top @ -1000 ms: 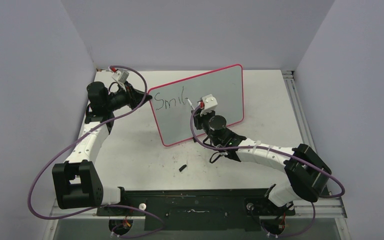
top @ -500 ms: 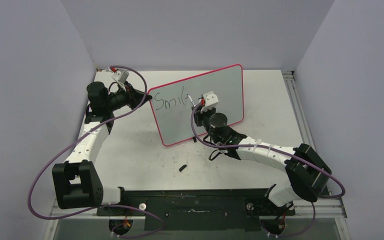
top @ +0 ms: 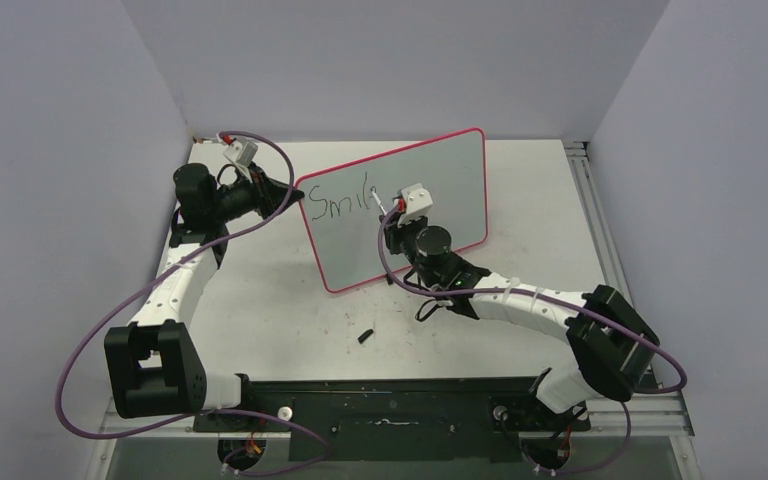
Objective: Write a sentence on the whiteboard
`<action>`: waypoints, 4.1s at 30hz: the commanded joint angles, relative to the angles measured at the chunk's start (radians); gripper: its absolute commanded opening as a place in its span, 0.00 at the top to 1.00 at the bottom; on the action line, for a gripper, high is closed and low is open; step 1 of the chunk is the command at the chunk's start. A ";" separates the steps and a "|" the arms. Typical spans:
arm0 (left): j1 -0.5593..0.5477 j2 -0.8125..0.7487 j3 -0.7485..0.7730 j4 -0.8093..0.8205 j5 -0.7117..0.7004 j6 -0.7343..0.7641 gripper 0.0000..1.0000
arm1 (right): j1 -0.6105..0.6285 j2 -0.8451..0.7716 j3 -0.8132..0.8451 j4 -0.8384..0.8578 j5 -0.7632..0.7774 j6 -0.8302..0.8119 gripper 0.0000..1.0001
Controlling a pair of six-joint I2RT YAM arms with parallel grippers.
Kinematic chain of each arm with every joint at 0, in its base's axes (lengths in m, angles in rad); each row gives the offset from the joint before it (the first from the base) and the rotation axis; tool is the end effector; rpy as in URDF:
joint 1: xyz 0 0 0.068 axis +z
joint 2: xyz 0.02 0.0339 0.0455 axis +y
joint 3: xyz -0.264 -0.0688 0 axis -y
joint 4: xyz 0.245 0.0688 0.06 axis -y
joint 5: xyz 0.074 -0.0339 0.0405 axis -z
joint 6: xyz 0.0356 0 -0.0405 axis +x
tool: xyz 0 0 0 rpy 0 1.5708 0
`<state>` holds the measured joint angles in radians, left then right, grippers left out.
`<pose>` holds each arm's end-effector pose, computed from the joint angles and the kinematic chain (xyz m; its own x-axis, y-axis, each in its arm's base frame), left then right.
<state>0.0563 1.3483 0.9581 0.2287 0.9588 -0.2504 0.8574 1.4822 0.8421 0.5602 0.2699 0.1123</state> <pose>0.3055 -0.0120 0.3181 -0.3474 -0.1622 -0.9236 0.7103 0.5975 -0.3721 0.2277 0.2486 0.2696 -0.1141 0.0332 -0.9929 -0.5455 0.8332 0.0906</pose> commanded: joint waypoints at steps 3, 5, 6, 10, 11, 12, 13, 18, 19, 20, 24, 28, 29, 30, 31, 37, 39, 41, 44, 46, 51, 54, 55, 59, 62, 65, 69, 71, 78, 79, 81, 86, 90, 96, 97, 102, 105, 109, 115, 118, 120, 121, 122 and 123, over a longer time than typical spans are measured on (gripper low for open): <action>0.007 -0.030 0.007 -0.003 0.023 0.019 1.00 | 0.020 0.008 -0.002 0.012 -0.003 0.007 0.95; 0.007 -0.030 0.006 -0.004 0.023 0.019 1.00 | 0.023 0.006 -0.012 0.007 0.002 0.011 0.95; 0.007 -0.030 0.007 -0.003 0.023 0.019 1.00 | 0.025 0.004 -0.017 0.005 0.004 0.013 0.95; 0.007 -0.031 0.006 -0.002 0.022 0.017 1.00 | 0.032 -0.004 -0.041 0.002 0.020 0.026 0.95; 0.007 -0.030 0.006 -0.001 0.023 0.017 1.00 | 0.032 -0.008 -0.048 0.001 0.024 0.030 0.95; 0.007 -0.030 0.005 0.000 0.023 0.017 1.00 | 0.032 -0.010 -0.055 -0.002 0.026 0.032 0.95; 0.007 -0.029 0.005 0.000 0.023 0.017 1.00 | 0.032 -0.012 -0.060 -0.005 0.030 0.034 0.95; 0.007 -0.028 0.005 0.001 0.024 0.016 1.00 | 0.032 -0.026 -0.081 -0.017 0.057 0.036 0.95; 0.007 -0.028 0.005 0.001 0.024 0.016 1.00 | 0.032 -0.030 -0.081 -0.018 0.067 0.036 0.95; 0.007 -0.027 0.005 0.001 0.024 0.016 1.00 | 0.032 -0.033 -0.080 -0.017 0.076 0.035 0.95; 0.007 -0.026 0.005 0.001 0.024 0.016 1.00 | 0.030 -0.044 -0.069 -0.015 0.102 0.020 0.95; 0.007 -0.026 0.005 0.003 0.022 0.015 1.00 | 0.030 -0.073 -0.061 -0.009 0.114 0.002 0.95; 0.007 -0.026 0.005 0.003 0.022 0.016 1.00 | 0.031 -0.081 -0.061 -0.008 0.116 -0.002 0.95; 0.007 -0.025 0.005 0.003 0.022 0.016 1.00 | 0.031 -0.090 -0.061 -0.008 0.118 -0.006 0.95; 0.007 -0.026 0.004 0.003 0.022 0.015 1.00 | 0.032 -0.096 -0.061 -0.008 0.117 -0.009 0.95; 0.008 -0.027 0.004 0.003 0.023 0.015 1.00 | 0.031 -0.093 -0.057 -0.010 0.117 -0.016 0.95; 0.007 -0.028 0.004 0.003 0.023 0.015 1.00 | 0.030 -0.081 -0.055 -0.011 0.116 -0.016 0.95; 0.007 -0.028 0.004 0.003 0.023 0.014 1.00 | 0.029 -0.070 -0.054 -0.010 0.116 -0.014 0.95; 0.007 -0.029 0.004 0.003 0.024 0.015 1.00 | 0.026 -0.060 -0.051 -0.012 0.111 -0.011 0.95; 0.008 -0.028 0.004 0.003 0.024 0.015 1.00 | 0.022 -0.051 -0.049 -0.015 0.106 -0.006 0.95; 0.007 -0.028 0.004 0.003 0.024 0.016 1.00 | 0.015 -0.035 -0.046 -0.019 0.096 0.001 0.95; 0.007 -0.029 0.004 0.003 0.026 0.016 1.00 | 0.012 -0.028 -0.043 -0.019 0.092 0.004 0.95; 0.008 -0.029 0.003 0.003 0.026 0.016 1.00 | 0.011 -0.026 -0.042 -0.020 0.090 0.004 0.95; 0.007 -0.029 0.004 0.003 0.026 0.016 1.00 | 0.008 -0.017 -0.038 -0.026 0.088 0.007 0.95; 0.007 -0.028 0.004 0.003 0.026 0.016 1.00 | 0.006 -0.014 -0.040 -0.030 0.086 0.014 0.95; 0.008 -0.030 0.004 0.003 0.025 0.015 1.00 | 0.008 -0.015 -0.048 -0.034 0.086 0.024 0.95; 0.007 -0.032 0.004 0.003 0.026 0.015 1.00 | 0.008 -0.016 -0.061 -0.044 0.088 0.040 0.95; 0.007 -0.032 0.003 0.003 0.026 0.015 1.00 | 0.013 -0.015 -0.067 -0.046 0.087 0.046 0.95; 0.007 -0.034 0.003 0.004 0.026 0.014 1.00 | 0.035 -0.022 -0.066 -0.053 0.092 0.050 0.95; 0.007 -0.034 0.002 0.004 0.026 0.014 1.00 | 0.037 -0.025 -0.065 -0.056 0.093 0.051 0.95; 0.008 -0.034 0.002 0.004 0.026 0.014 1.00 | 0.042 -0.029 -0.062 -0.063 0.094 0.052 0.95; 0.008 -0.036 0.002 0.004 0.026 0.014 1.00 | 0.064 -0.079 -0.067 -0.068 0.082 0.046 0.95; 0.007 -0.037 0.001 0.004 0.025 0.014 1.00 | 0.075 -0.150 -0.070 -0.077 0.083 0.048 0.95; 0.007 -0.041 -0.001 0.006 0.024 0.013 1.00 | 0.071 -0.221 -0.055 -0.119 0.089 0.027 0.95; 0.007 -0.041 -0.001 0.007 0.024 0.013 1.00 | 0.067 -0.227 -0.052 -0.127 0.089 0.023 0.95; 0.008 -0.039 -0.001 0.008 0.026 0.013 1.00 | 0.020 -0.242 -0.053 -0.146 0.054 0.014 0.95; 0.008 -0.040 -0.001 0.008 0.024 0.013 1.00 | -0.029 -0.243 -0.060 -0.148 0.003 0.013 0.95; 0.007 -0.038 -0.003 0.007 0.024 0.013 1.00 | -0.069 -0.235 -0.064 -0.140 -0.039 -0.013 0.95; 0.007 -0.038 -0.002 0.005 0.022 0.015 1.00 | -0.115 -0.199 -0.072 -0.108 -0.130 -0.030 0.95; 0.007 -0.038 -0.002 0.002 0.020 0.017 1.00 | -0.117 -0.184 -0.072 -0.095 -0.138 -0.030 0.95; 0.008 -0.036 -0.002 -0.001 0.020 0.019 1.00 | -0.116 -0.174 -0.074 -0.083 -0.142 -0.028 0.95; 0.007 -0.037 -0.002 -0.002 0.021 0.020 1.00 | -0.116 -0.170 -0.072 -0.080 -0.144 -0.028 0.95; 0.007 -0.037 -0.002 -0.003 0.020 0.020 1.00 | -0.117 -0.166 -0.073 -0.077 -0.144 -0.029 0.95; 0.007 -0.036 -0.003 -0.003 0.019 0.020 1.00 | -0.117 -0.162 -0.073 -0.072 -0.143 -0.030 0.95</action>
<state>0.0597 1.3392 0.9546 0.2245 0.9730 -0.2504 0.7448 1.3094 0.7681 0.4110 0.1551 0.0914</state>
